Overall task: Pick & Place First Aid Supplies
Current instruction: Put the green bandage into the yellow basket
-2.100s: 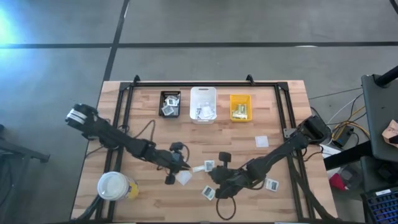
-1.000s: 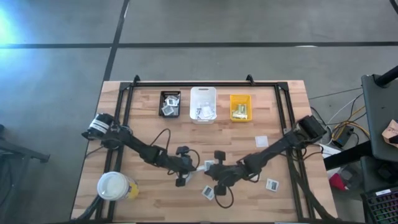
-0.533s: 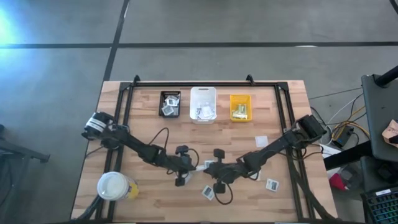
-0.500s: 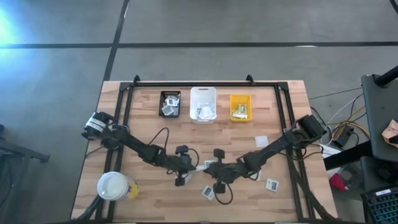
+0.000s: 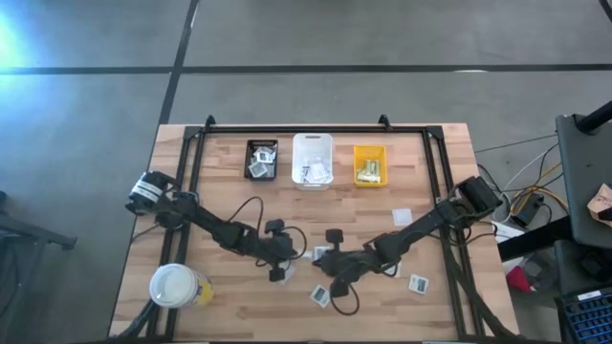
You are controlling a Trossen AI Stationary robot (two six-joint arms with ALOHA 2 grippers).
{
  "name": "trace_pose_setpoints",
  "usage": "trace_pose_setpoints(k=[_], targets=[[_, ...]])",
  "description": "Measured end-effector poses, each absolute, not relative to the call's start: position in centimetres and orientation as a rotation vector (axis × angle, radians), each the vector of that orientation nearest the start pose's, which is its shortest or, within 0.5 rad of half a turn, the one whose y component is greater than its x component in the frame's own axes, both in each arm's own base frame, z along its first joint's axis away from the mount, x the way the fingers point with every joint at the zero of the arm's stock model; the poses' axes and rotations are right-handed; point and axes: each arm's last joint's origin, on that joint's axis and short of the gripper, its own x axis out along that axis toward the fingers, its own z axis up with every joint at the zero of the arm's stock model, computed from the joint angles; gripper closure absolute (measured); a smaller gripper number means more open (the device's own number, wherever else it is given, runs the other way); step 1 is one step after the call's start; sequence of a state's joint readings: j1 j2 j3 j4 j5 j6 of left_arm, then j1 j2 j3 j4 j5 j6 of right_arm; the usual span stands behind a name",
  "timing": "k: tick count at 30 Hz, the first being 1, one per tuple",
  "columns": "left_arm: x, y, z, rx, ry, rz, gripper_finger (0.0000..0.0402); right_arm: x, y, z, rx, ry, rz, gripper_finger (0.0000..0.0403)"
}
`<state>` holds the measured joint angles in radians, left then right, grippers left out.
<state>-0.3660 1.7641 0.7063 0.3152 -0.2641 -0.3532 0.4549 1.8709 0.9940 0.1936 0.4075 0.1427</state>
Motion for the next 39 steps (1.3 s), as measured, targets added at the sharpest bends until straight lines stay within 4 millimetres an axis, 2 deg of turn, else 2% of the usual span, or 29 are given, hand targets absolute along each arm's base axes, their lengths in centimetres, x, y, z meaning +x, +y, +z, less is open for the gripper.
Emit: trace_pose_setpoints(k=[9,17,22,30,35,39], targets=[[29.3,-10.2,11.1,-0.216,0.744,0.088,0.0401,35.1,15.5,16.0,-0.412,0.584,0.094,0.0394],[29.2,-10.1,10.9,-0.415,0.759,0.145,0.0401,35.2,15.0,16.0,-0.578,0.675,0.134,0.0394],[29.2,-10.2,10.9,-0.471,0.77,0.15,0.0401,35.1,15.0,15.9,-0.653,0.709,0.168,0.0392],[29.3,-10.3,11.0,-0.518,0.765,0.126,0.0401,34.9,15.4,15.8,-0.629,0.71,0.229,0.0359],[29.4,-10.4,11.0,-0.546,0.76,0.115,0.0401,35.0,15.0,15.7,-0.711,0.713,0.259,0.0333],[29.4,-10.4,11.0,-0.569,0.761,0.121,0.0401,35.4,15.0,14.2,-0.782,0.741,0.302,0.0324]])
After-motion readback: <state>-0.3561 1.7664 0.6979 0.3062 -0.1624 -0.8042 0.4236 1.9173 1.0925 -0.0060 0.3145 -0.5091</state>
